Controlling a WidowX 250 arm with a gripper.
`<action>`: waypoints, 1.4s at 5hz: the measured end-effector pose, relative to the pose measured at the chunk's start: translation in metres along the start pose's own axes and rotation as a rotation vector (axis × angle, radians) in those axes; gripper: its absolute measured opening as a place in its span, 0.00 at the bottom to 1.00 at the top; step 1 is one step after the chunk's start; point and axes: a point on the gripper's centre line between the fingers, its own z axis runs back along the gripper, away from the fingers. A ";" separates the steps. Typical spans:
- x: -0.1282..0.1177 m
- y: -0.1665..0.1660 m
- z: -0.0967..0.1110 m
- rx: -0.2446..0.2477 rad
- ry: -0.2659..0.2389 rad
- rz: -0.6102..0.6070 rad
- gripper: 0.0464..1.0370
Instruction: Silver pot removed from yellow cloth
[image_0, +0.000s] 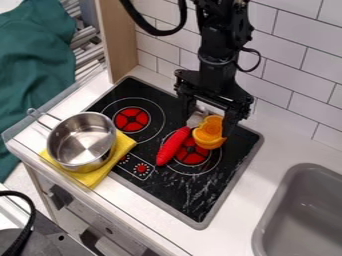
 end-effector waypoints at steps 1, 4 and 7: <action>-0.008 0.001 -0.010 0.005 0.038 -0.004 0.97; -0.054 0.086 -0.005 0.050 0.024 0.173 0.97; -0.076 0.123 -0.030 0.030 0.080 0.290 0.97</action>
